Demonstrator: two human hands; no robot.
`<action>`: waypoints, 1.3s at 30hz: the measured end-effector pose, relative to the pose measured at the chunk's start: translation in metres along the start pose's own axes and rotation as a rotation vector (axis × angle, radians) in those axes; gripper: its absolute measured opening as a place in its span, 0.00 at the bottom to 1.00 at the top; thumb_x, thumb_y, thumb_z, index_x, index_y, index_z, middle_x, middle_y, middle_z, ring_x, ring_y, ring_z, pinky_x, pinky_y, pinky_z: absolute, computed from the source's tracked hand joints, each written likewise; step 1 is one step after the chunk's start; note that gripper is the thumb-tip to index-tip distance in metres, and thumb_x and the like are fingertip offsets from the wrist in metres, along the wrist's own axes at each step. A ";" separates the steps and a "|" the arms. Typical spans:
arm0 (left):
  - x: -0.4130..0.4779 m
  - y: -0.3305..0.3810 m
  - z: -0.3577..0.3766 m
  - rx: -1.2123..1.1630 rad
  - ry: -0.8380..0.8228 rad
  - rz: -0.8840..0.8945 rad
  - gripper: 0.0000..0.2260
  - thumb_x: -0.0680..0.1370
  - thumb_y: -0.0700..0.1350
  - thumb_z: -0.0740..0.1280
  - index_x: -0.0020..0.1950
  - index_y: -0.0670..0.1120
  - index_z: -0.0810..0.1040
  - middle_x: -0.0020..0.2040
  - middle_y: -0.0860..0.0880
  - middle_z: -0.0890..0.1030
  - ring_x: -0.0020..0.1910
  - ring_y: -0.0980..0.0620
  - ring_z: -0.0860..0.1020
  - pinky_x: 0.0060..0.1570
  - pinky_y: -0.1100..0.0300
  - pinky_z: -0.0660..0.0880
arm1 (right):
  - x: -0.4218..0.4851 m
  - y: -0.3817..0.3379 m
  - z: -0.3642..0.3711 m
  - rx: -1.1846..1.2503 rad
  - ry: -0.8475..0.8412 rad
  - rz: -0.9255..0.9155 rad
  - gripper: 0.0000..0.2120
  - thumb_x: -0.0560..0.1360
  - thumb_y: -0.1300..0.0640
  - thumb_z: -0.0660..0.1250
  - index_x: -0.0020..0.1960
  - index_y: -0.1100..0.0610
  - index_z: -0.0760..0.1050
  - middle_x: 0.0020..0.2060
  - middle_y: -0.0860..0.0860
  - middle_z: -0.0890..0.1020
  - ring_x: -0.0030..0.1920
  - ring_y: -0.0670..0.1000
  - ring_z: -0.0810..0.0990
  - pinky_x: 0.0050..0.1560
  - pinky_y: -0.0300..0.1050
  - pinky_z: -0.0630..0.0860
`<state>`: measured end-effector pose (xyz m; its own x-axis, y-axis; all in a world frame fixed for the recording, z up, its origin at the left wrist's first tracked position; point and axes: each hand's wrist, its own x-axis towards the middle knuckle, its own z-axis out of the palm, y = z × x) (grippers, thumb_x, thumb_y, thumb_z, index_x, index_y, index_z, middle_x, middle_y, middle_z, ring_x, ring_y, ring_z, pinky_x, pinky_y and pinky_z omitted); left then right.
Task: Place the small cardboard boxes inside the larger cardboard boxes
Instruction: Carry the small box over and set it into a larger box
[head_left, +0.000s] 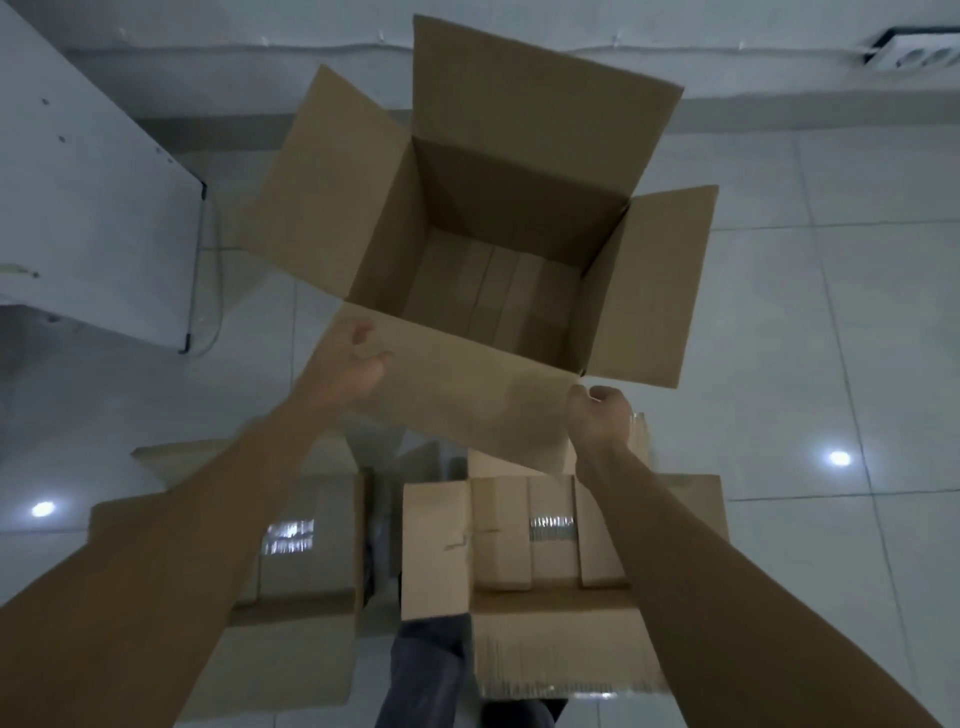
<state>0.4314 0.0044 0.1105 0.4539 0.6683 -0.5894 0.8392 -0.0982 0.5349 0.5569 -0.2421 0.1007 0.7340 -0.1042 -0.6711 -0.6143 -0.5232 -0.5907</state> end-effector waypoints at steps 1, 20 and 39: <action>0.016 -0.001 0.004 -0.023 -0.011 -0.004 0.24 0.74 0.51 0.68 0.70 0.53 0.69 0.70 0.51 0.71 0.68 0.47 0.70 0.63 0.53 0.68 | 0.011 0.000 0.009 -0.040 0.013 -0.008 0.20 0.79 0.54 0.63 0.68 0.63 0.70 0.59 0.59 0.78 0.51 0.54 0.73 0.48 0.44 0.69; 0.130 -0.040 0.025 -0.352 0.368 -0.214 0.08 0.74 0.55 0.66 0.48 0.53 0.79 0.50 0.49 0.82 0.51 0.44 0.79 0.63 0.43 0.70 | 0.065 0.027 0.087 -0.009 0.216 0.051 0.18 0.80 0.44 0.60 0.62 0.55 0.73 0.58 0.55 0.78 0.62 0.61 0.74 0.66 0.59 0.69; 0.072 -0.119 -0.018 -0.567 0.319 -0.397 0.20 0.79 0.47 0.67 0.71 0.49 0.72 0.70 0.46 0.72 0.64 0.47 0.72 0.64 0.55 0.67 | 0.056 -0.003 0.117 -0.243 0.014 -0.089 0.21 0.77 0.45 0.64 0.67 0.54 0.74 0.63 0.56 0.77 0.63 0.62 0.74 0.65 0.56 0.71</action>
<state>0.3589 0.0774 0.0149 -0.0308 0.7637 -0.6448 0.5999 0.5301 0.5992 0.5658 -0.1476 0.0130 0.7872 -0.0595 -0.6138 -0.4608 -0.7183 -0.5213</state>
